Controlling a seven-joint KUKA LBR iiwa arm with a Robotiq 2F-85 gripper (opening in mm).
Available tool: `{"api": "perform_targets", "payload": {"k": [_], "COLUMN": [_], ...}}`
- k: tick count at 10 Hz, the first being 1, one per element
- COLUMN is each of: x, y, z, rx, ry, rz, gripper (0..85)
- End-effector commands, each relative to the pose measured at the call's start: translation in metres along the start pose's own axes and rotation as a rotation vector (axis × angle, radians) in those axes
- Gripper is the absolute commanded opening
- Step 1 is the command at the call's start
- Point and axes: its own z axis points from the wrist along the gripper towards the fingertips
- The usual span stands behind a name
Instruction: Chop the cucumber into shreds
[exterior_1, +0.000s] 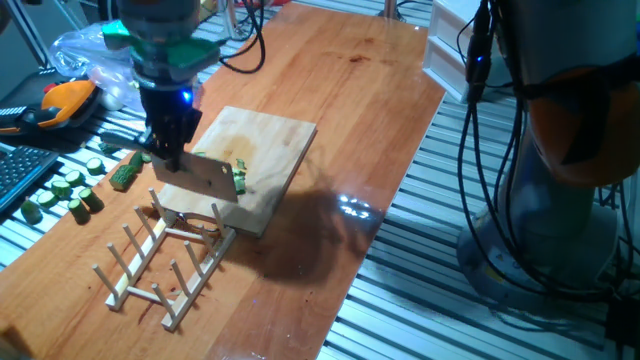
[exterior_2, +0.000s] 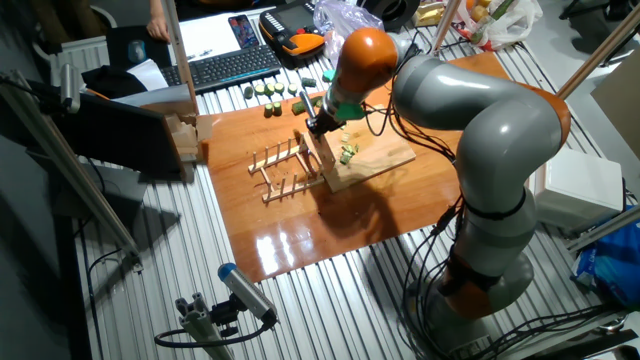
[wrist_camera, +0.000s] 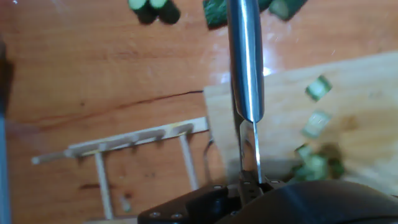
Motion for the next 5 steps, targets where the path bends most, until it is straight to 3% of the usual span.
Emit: {"api": "perform_targets", "payload": {"k": [1,5], "x": [0.000,-0.001], "y": [0.001,0.007], "z": [0.002,0.017], "rx": [0.001,-0.014], "ry": [-0.003,-0.034], "rz": [-0.002,-0.007], "gripper": [0.0,0.0]}}
